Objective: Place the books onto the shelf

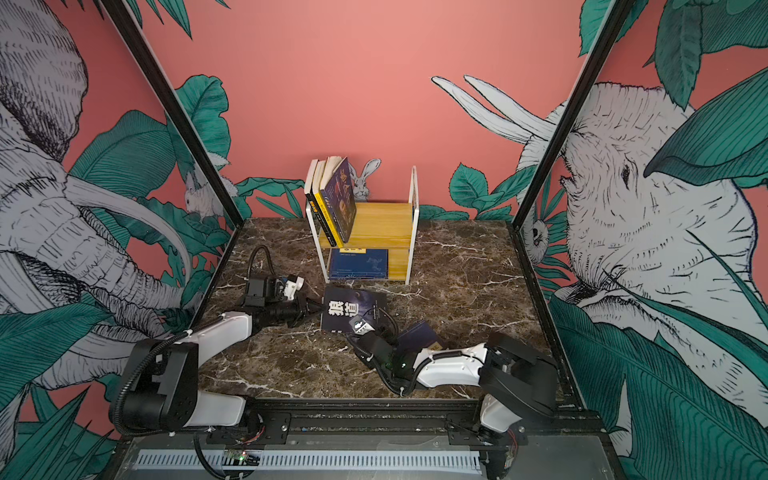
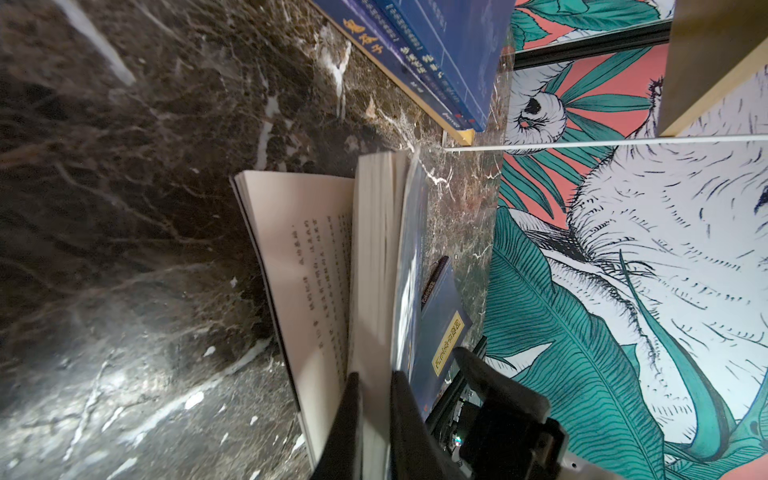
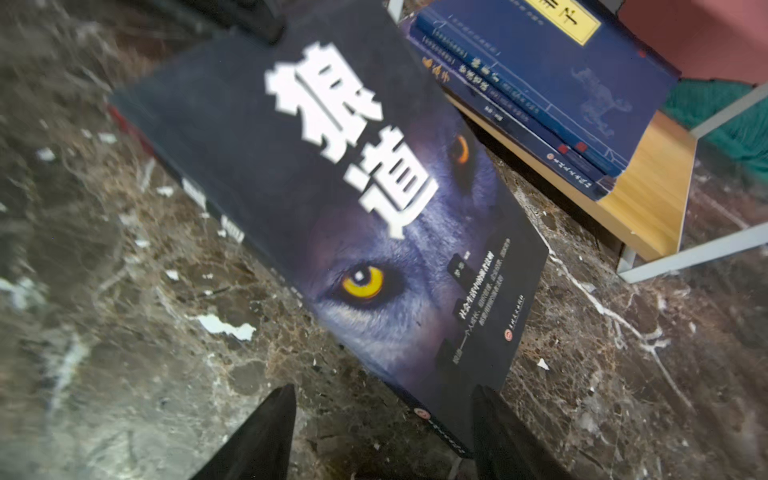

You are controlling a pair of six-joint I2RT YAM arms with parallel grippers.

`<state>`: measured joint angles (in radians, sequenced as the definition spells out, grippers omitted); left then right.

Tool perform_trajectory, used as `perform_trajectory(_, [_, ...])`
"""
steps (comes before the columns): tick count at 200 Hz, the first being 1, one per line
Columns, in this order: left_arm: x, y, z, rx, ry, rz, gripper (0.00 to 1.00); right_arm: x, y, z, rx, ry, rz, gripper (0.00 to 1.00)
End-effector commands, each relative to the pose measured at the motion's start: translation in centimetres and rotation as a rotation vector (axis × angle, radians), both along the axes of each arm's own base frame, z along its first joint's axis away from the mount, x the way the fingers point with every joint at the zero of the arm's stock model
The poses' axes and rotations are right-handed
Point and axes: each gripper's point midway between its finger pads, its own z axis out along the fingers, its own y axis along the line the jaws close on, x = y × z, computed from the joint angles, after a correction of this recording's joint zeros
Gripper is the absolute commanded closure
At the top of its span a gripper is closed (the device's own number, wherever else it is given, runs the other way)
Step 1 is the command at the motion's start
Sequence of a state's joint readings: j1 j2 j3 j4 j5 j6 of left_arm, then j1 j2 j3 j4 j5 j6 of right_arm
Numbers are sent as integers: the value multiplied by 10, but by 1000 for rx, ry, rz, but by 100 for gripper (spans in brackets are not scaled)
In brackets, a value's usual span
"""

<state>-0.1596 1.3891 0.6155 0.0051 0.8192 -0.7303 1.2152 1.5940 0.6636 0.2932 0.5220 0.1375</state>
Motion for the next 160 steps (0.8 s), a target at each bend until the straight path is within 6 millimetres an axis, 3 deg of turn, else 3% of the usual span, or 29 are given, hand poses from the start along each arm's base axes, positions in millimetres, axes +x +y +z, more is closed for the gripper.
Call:
perform_trajectory(1, [7, -3, 19, -23, -52, -21, 100, 11, 17, 13, -125, -199, 20, 28])
perform_trajectory(98, [4, -2, 12, -13, -38, -28, 100, 35, 39, -6, -293, -345, 5, 31])
perform_trajectory(122, [4, -1, 9, -7, -40, -26, 100, 41, 42, -3, -292, -403, -10, 47])
perform_trajectory(160, [3, 1, 14, 26, -74, -39, 100, 42, 33, 9, -273, -446, -44, 86])
